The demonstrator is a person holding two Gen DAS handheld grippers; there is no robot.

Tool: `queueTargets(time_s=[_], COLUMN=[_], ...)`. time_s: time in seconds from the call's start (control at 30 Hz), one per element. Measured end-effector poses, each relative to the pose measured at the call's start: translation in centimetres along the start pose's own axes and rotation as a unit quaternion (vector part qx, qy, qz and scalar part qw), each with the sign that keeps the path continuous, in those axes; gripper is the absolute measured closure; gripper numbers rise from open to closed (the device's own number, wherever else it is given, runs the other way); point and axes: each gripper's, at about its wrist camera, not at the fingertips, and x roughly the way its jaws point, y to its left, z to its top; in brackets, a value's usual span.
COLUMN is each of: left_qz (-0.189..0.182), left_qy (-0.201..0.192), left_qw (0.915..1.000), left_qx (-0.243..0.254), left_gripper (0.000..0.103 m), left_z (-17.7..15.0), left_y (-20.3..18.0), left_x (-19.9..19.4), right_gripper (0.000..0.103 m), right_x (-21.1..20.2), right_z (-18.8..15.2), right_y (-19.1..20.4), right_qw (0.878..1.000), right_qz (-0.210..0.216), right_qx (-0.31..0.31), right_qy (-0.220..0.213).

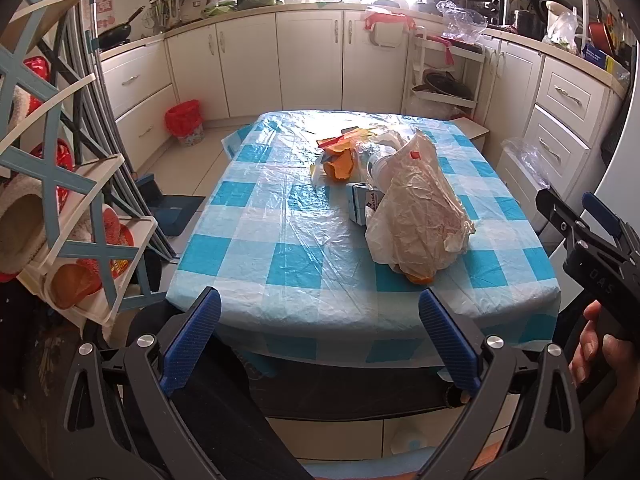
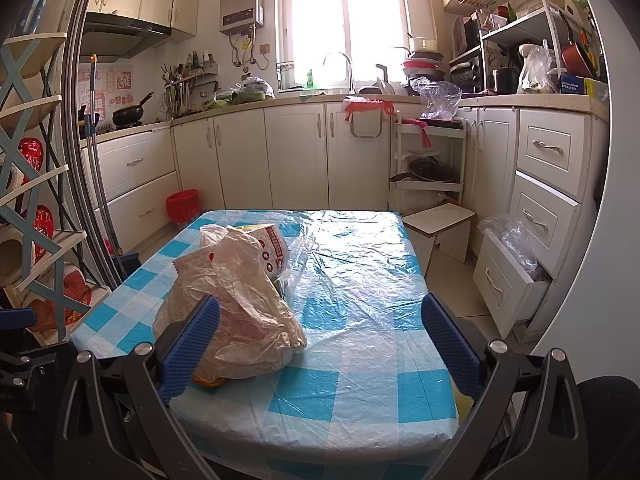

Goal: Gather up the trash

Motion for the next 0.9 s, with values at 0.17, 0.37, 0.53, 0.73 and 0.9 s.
queueTargets(time_s=[0.17,0.37,0.53,0.73,0.9], left_qz=[-0.003,-0.006,-0.008,-0.011,-0.015], left_qy=[0.001,0.004,0.006,0.007,0.010], left_qw=[1.0000,1.0000,1.0000,0.9999,0.9998], left_qx=[0.001,0.000,0.000,-0.003,-0.006], left_gripper=[0.008,0.008,0.008,0.008,0.008], left_z=[0.00,-0.11,-0.17,-0.28,-0.44], left_y=[-0.23,-0.17,-0.13,-0.03,0.14], left_x=[-0.07,0.04,0.15,0.25,0.53], right_gripper=[0.006,0.006,0.006,0.006,0.006], right_x=[0.05,0.01,-0.02,-0.07,-0.10], right_z=[0.00,0.06,0.11,0.13,0.21], right_y=[-0.03,-0.06,-0.10,-0.16,-0.28], right_qw=[1.000,1.000,1.000,1.000,1.000], right_qz=[0.000,-0.001,-0.001,-0.001,-0.002], right_qx=[0.000,0.001,0.001,0.001,0.002], right_qy=[0.001,0.001,0.001,-0.001,0.000])
